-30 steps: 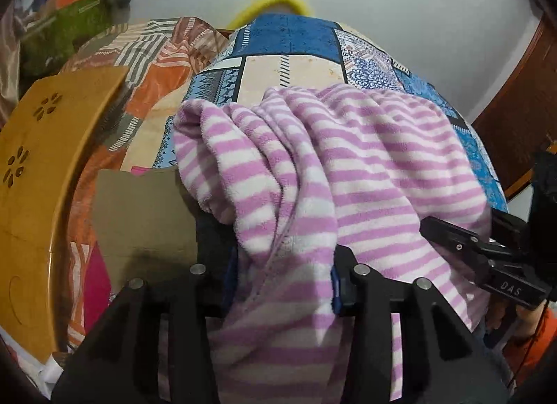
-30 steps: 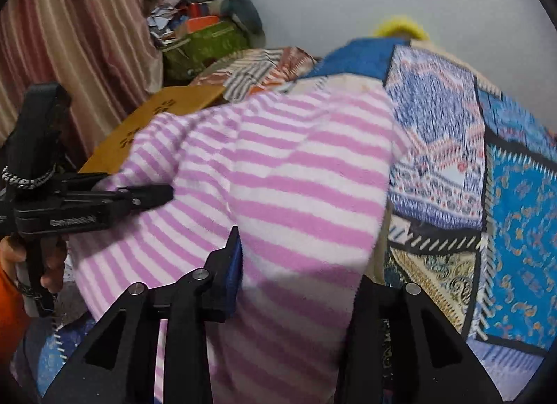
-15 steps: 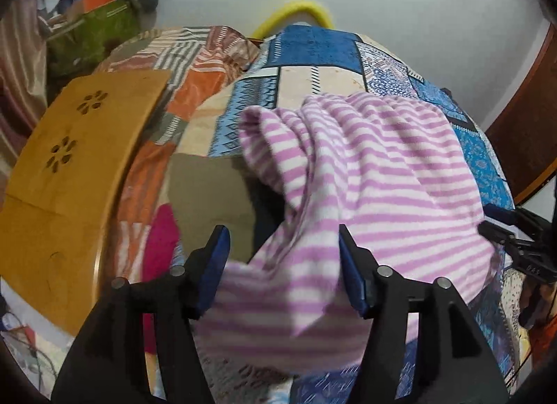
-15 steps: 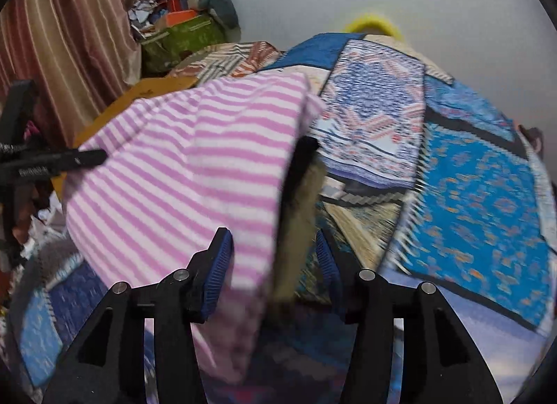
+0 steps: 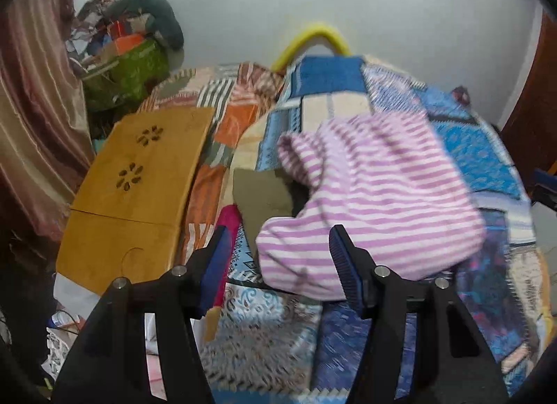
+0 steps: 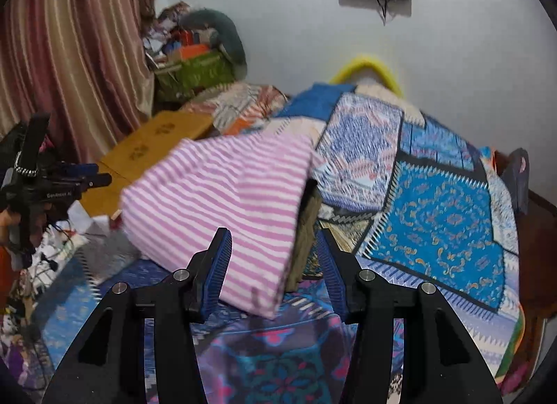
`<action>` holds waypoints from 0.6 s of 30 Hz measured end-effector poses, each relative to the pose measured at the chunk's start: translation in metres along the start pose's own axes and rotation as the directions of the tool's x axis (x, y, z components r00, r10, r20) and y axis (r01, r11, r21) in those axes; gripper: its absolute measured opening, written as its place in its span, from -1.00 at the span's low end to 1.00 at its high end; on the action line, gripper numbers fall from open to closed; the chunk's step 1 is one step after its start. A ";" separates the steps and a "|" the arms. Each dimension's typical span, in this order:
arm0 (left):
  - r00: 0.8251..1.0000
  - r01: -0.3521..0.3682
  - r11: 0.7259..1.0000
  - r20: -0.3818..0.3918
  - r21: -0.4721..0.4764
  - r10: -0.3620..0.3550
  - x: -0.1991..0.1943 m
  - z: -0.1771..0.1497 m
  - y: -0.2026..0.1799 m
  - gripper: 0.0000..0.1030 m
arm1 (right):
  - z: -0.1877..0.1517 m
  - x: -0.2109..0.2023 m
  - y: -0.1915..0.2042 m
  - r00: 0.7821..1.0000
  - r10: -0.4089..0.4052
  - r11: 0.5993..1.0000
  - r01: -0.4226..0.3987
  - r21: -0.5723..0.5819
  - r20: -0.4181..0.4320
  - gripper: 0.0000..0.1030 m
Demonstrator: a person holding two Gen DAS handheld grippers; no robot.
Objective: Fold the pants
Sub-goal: 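Lower the folded pants onto the quilt and open the left gripper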
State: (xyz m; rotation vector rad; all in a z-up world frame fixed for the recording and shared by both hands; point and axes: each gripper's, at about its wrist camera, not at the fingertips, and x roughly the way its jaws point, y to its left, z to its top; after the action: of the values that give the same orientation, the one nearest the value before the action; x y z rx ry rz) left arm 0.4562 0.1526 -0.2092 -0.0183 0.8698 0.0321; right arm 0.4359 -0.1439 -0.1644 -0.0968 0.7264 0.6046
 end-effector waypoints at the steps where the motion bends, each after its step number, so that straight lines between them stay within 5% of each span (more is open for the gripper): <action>1: 1.000 0.009 1.000 0.014 -0.002 -0.009 -0.010 0.000 -0.002 0.15 | 0.003 -0.012 0.007 1.000 0.005 1.000 -0.005 -0.004 0.019 -0.09; 9: 0.978 0.097 0.995 0.185 0.005 -0.096 -0.128 -0.008 -0.033 0.15 | 0.011 -0.082 0.051 0.988 0.035 0.999 -0.028 -0.045 0.154 -0.09; 18: 0.929 0.138 0.988 0.337 0.070 -0.153 -0.244 -0.042 -0.067 0.16 | -0.005 -0.175 0.099 0.940 0.096 0.995 -0.077 -0.070 0.327 -0.09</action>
State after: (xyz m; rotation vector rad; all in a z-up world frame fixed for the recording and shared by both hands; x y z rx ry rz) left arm 0.2690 0.0798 -0.0496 -0.0343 0.5182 -0.1209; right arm 0.2763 -0.1482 -0.0427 -0.0137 0.3889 0.7054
